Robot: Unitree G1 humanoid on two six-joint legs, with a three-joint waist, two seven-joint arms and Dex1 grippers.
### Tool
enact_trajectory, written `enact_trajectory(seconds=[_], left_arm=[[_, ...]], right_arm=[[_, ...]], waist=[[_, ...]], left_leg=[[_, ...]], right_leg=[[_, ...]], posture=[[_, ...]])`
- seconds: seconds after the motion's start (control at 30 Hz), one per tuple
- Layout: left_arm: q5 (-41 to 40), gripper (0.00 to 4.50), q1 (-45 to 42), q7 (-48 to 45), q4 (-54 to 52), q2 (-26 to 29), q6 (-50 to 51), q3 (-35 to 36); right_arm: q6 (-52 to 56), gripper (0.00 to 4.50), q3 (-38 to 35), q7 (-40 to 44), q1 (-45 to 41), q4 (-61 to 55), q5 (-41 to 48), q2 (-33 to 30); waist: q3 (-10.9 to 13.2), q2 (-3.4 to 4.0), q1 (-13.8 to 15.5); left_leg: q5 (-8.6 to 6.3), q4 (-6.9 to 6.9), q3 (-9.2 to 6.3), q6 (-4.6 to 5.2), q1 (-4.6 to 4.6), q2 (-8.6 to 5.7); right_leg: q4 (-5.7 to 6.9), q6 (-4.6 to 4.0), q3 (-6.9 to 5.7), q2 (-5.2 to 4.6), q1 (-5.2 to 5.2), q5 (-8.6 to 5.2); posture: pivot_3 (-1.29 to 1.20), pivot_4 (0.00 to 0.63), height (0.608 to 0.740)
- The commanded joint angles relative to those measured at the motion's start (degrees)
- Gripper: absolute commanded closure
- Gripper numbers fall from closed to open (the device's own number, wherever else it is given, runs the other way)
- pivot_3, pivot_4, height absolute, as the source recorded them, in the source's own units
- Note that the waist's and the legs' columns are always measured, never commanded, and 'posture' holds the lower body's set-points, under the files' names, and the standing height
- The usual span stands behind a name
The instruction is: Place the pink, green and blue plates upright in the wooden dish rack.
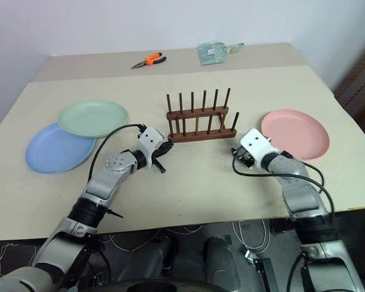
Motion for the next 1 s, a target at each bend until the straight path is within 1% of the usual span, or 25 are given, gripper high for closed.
enact_trajectory(seconds=[0.03, 0.17, 0.2, 0.23, 0.27, 0.33, 0.37, 0.5, 0.53, 0.67, 0.73, 0.77, 0.83, 0.93, 1.0], left_arm=[[1.6, 4.50, 0.8, 1.5, 2.7, 0.6, 1.2, 1.2], [-0.8, 4.50, 2.3, -2.7, -1.8, 0.7, 1.6, 0.7], [-1.8, 4.50, 3.4, -4.9, -4.5, 1.0, 1.3, 0.1], [-3.4, 4.50, 4.6, -7.3, -7.7, 1.2, 1.5, -0.3], [-5.1, 4.50, 5.8, -9.7, -10.9, 1.4, 2.0, -0.6], [-7.1, 4.50, 7.1, -12.2, -14.7, 1.6, 3.1, -0.6], [-8.1, 4.50, 7.6, -12.7, -16.2, 1.5, 4.1, -0.4], [-9.8, 4.50, 9.4, -13.7, -20.7, 1.6, 6.1, -0.1], [-10.0, 4.50, 9.8, -13.7, -21.3, 1.7, 6.5, -0.1], [-9.8, 4.50, 11.0, -13.5, -22.8, 2.2, 6.8, -0.2], [-9.9, 4.50, 11.5, -13.2, -23.6, 2.6, 7.1, 0.2], [-10.1, 4.50, 11.8, -13.0, -23.9, 2.7, 7.2, 0.7], [-10.8, 4.50, 12.1, -12.7, -24.5, 2.9, 7.6, 1.8], [-11.6, 4.50, 12.4, -12.9, -24.8, 3.6, 7.5, 2.9], [-12.1, 4.50, 12.3, -13.0, -24.8, 3.8, 7.3, 3.5]], right_arm=[[2.1, 0.26, -4.3, -0.1, 3.0, -3.4, -0.6, -3.5], [3.2, 0.26, -5.1, -1.1, 4.3, -2.7, -1.7, -5.0], [3.8, 0.26, -4.8, -1.8, 3.7, -1.4, -2.3, -4.9], [4.3, 0.49, -4.3, -2.8, 2.8, 0.5, -3.1, -4.7], [4.7, 0.80, -4.0, -3.8, 1.8, 2.4, -3.7, -4.3], [4.9, 1.56, -3.4, -5.0, 0.4, 4.7, -4.3, -3.9], [5.0, 2.17, -3.1, -5.3, -0.2, 5.4, -4.6, -3.9], [5.0, 4.26, -2.6, -6.0, -1.4, 6.4, -5.0, -3.9], [4.8, 4.45, -2.6, -6.0, -1.5, 6.2, -5.1, -4.0], [2.4, 4.45, -3.3, -5.7, -2.1, 3.1, -5.2, -4.7], [0.1, 4.45, -5.1, -5.1, -3.7, -0.5, -3.1, -4.6], [-0.4, 4.45, -6.8, -4.3, -5.2, -2.9, -0.3, -3.7], [1.8, 4.45, -11.1, -2.0, -8.9, -8.9, 9.2, -0.7], [13.7, 4.45, -18.6, 0.3, -15.5, -17.9, 31.4, 5.2], [20.6, 4.45, -21.7, 0.7, -17.7, -21.3, 42.9, 7.0]], waist=[[0.0, 0.00, -0.1], [0.0, 0.04, -0.3], [0.0, 0.04, -0.2], [0.0, 0.04, -0.2], [0.0, 0.04, -0.1], [0.0, 0.03, 0.1], [0.0, 0.02, 0.2], [0.0, 0.02, 0.3], [0.0, 0.02, 0.2], [0.0, 0.06, -0.1], [0.1, 0.20, -0.2], [0.2, 0.24, -0.2], [0.3, 0.34, -0.5], [0.3, 0.32, -0.4], [0.3, 0.26, 0.1]], left_leg=[[0.00, 0.00, 0.00, 0.00, 0.00, 0.00], [0.00, -0.03, 0.00, 0.00, 0.00, 0.01], [0.02, -0.03, 0.00, 0.03, 0.00, 0.01], [0.03, -0.03, 0.00, 0.08, -0.02, 0.01], [0.02, -0.03, 0.01, 0.10, -0.02, 0.01], [0.02, 0.00, 0.04, 0.13, -0.09, -0.01], [0.02, 0.04, 0.04, 0.13, -0.12, -0.02], [0.00, 0.08, 0.02, 0.12, -0.18, -0.02], [0.00, 0.07, 0.02, 0.13, -0.18, -0.02], [0.01, 0.01, 0.02, 0.15, -0.18, -0.02], [0.01, -0.01, 0.04, 0.16, -0.18, -0.01], [0.01, -0.01, 0.06, 0.16, -0.19, -0.01], [0.02, -0.01, 0.07, 0.17, -0.20, -0.01], [0.02, -0.03, 0.05, 0.17, -0.22, 0.02], [0.02, -0.08, 0.00, 0.18, -0.23, 0.03]], right_leg=[[0.00, 0.00, 0.00, 0.00, 0.00, 0.00], [0.00, 0.00, 0.00, 0.01, -0.02, 0.00], [0.00, 0.00, 0.00, 0.00, -0.02, 0.00], [-0.01, 0.01, 0.00, 0.00, -0.02, -0.01], [-0.02, 0.01, 0.01, -0.02, -0.02, -0.01], [-0.04, -0.01, 0.03, -0.03, -0.07, -0.01], [-0.04, -0.02, 0.02, -0.04, -0.08, -0.01], [-0.05, -0.04, 0.00, -0.05, -0.09, -0.03], [-0.06, -0.04, 0.00, -0.05, -0.10, -0.03], [-0.04, -0.03, 0.02, -0.04, -0.18, -0.03], [-0.02, -0.03, 0.05, -0.03, -0.21, -0.03], [-0.02, -0.03, 0.07, -0.03, -0.24, -0.02], [-0.01, -0.02, 0.09, -0.03, -0.26, -0.02], [-0.01, 0.00, 0.08, -0.01, -0.29, -0.01], [-0.02, 0.01, 0.05, 0.00, -0.30, -0.01]], posture=[[0.00, 0.150, 0.729], [0.00, 0.150, 0.729], [0.00, 0.150, 0.729], [0.00, 0.150, 0.729], [0.00, 0.150, 0.729], [0.00, 0.150, 0.729], [0.00, 0.150, 0.729], [0.00, 0.150, 0.729], [0.00, 0.150, 0.729], [0.00, 0.150, 0.729], [0.00, 0.150, 0.729], [0.00, 0.150, 0.729], [0.00, 0.150, 0.729], [0.00, 0.150, 0.729], [0.00, 0.150, 0.729]])
